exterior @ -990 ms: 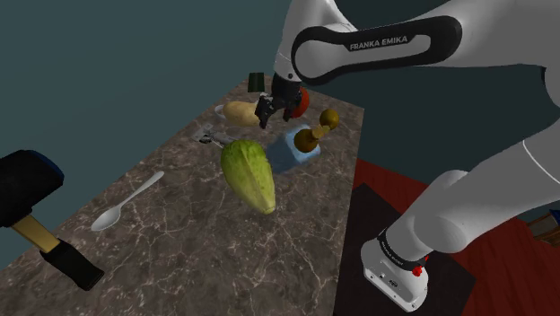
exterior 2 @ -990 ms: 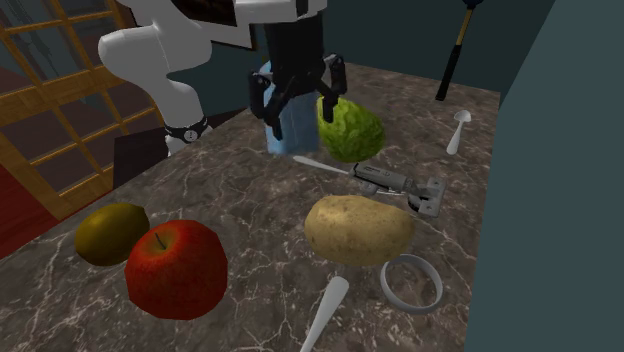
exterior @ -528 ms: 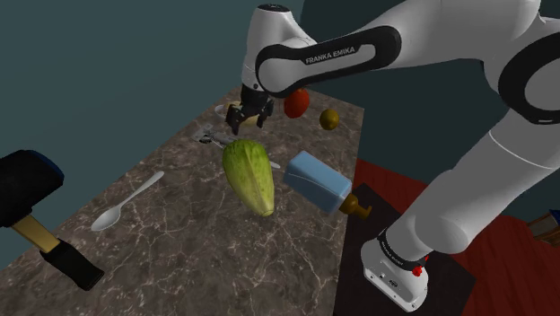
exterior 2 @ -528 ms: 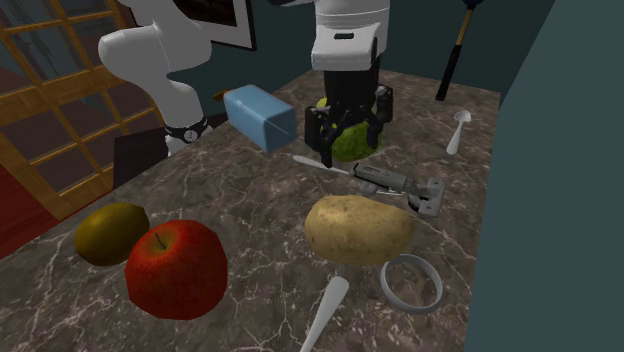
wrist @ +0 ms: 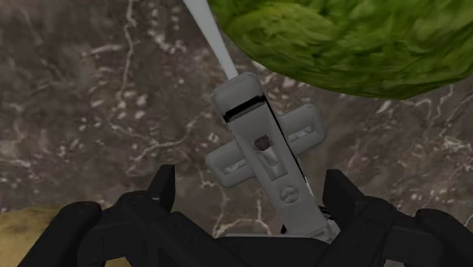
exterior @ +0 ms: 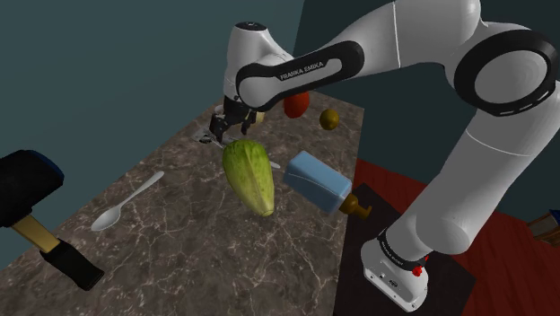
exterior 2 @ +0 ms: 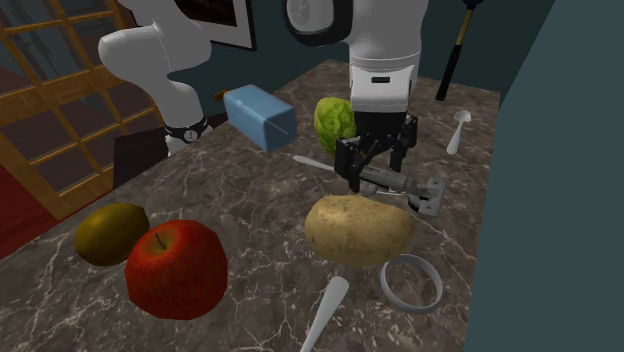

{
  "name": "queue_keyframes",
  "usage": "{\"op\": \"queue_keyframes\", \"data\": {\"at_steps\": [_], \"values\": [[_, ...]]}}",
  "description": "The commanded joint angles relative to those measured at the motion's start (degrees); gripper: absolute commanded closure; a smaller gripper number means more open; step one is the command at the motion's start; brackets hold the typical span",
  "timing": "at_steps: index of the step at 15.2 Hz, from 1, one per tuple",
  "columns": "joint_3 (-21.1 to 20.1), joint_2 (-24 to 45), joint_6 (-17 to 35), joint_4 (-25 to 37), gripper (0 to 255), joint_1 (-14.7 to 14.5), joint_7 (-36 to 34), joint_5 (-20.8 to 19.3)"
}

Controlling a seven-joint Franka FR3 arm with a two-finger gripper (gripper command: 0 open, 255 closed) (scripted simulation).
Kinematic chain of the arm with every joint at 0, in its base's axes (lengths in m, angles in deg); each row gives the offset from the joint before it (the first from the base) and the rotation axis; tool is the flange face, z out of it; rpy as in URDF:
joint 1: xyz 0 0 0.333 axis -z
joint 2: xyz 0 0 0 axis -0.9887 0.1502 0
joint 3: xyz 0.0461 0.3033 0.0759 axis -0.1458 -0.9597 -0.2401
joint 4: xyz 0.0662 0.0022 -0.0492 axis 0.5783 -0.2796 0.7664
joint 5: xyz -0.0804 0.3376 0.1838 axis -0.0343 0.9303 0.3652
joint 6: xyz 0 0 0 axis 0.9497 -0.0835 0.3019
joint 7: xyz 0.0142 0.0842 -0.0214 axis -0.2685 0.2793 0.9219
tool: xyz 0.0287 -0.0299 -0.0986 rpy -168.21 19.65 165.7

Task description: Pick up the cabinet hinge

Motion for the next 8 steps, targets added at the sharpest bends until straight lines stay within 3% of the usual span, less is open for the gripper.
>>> {"op": "queue_keyframes", "data": {"at_steps": [1, 5, 6, 8], "values": [[0.04, 0.88, 1.3, -0.42, 0, -0.15, -0.35, -0.38], [0.17, 1.9, 3.06, -1.2, 0, -0.26, -0.62, -0.79], [0.19, 1.94, 3.1, -1.2, 255, -0.23, -0.57, -0.8], [0.19, 1.95, 3.11, -1.2, 255, -0.22, -0.55, -0.8]]}}
